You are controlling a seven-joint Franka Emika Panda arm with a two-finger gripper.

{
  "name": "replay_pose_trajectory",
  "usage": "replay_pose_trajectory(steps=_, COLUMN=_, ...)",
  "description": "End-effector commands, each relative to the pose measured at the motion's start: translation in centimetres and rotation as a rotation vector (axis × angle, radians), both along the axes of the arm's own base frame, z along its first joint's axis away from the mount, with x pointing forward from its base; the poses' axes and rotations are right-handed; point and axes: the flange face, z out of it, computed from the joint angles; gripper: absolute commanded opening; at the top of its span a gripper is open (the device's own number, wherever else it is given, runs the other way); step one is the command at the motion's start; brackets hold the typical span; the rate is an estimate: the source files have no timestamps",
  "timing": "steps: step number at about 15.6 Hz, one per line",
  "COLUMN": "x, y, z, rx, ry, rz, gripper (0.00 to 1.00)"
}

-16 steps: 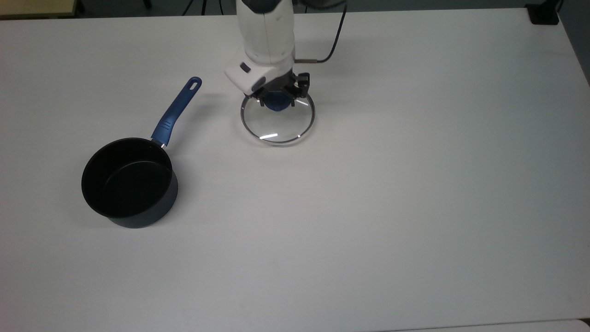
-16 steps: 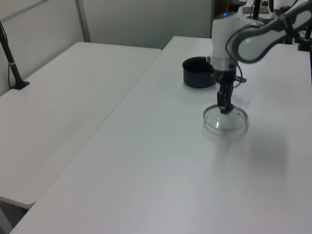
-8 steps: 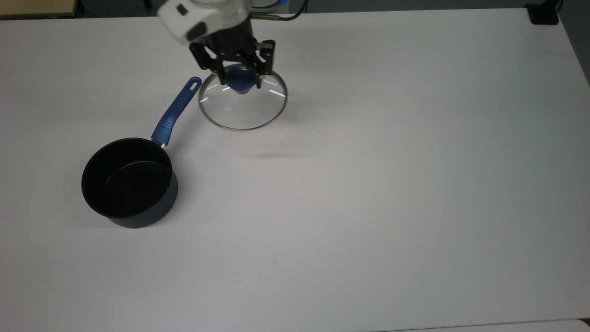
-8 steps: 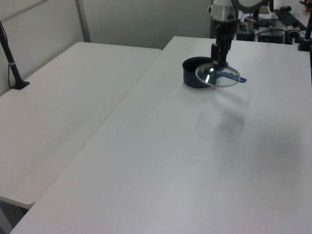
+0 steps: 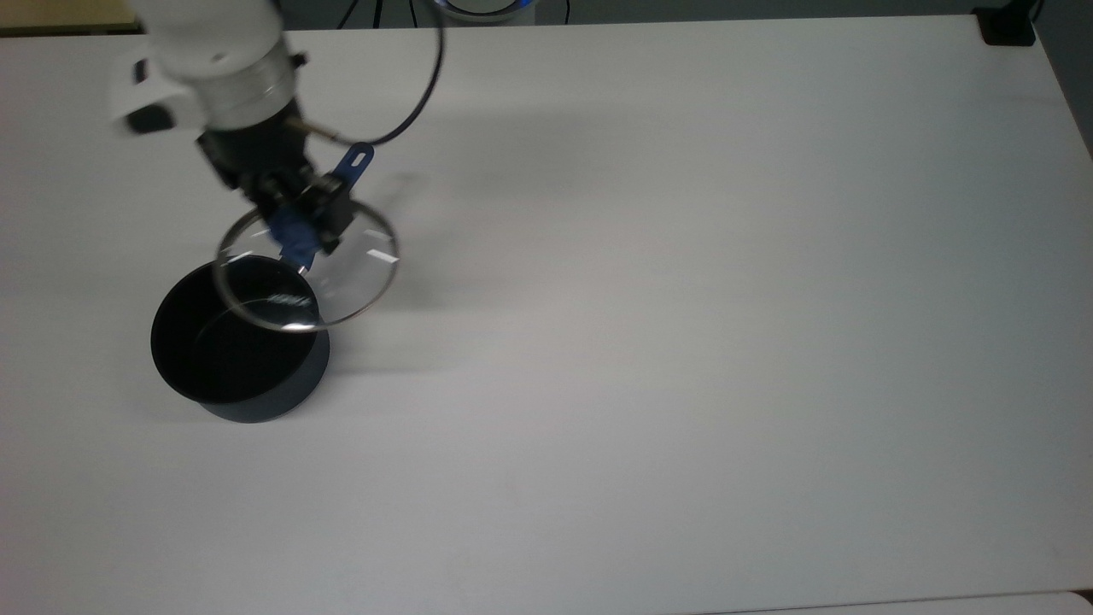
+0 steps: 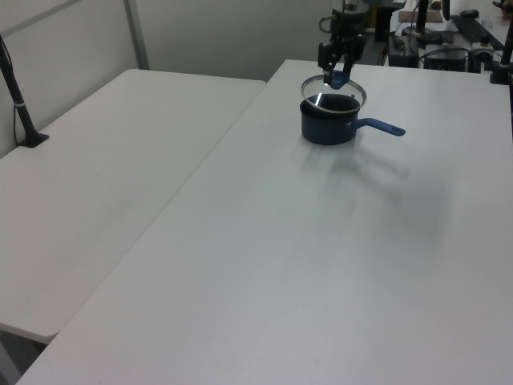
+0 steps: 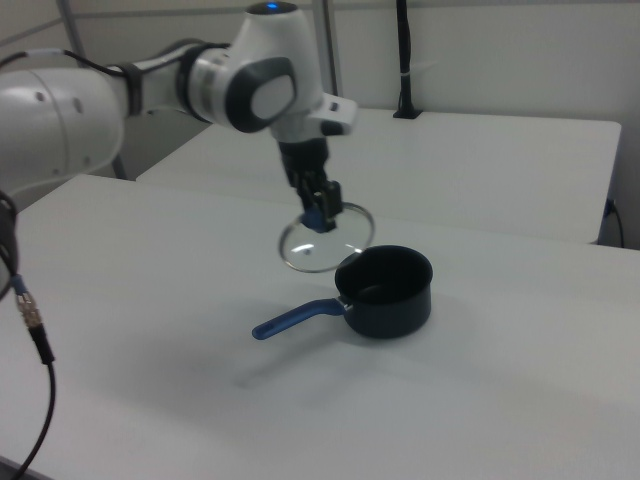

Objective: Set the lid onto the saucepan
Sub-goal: 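Lift the glass lid and carry it over the black saucepan, then lower the lid onto the saucepan rim and open the gripper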

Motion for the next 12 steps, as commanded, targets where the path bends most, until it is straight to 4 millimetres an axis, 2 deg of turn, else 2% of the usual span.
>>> replay_pose_trajectory(steps=1, x=1.9, y=-3.4, z=-0.6, rx=-0.026, ry=-0.069, rz=-0.117, gripper=0.49)
replay_pose_trajectory(steps=3, x=2.2, y=-5.1, z=-1.9, rx=-0.037, ry=-0.08, rz=-0.144, gripper=0.49)
replay_pose_trajectory(steps=6, x=2.8, y=-5.6, z=-3.8, rx=-0.068, ry=-0.083, rz=-0.14, gripper=0.5)
replay_pose_trajectory(steps=12, x=3.2, y=-5.8, z=-6.2, rx=-0.09, ry=-0.052, rz=-0.138, gripper=0.51)
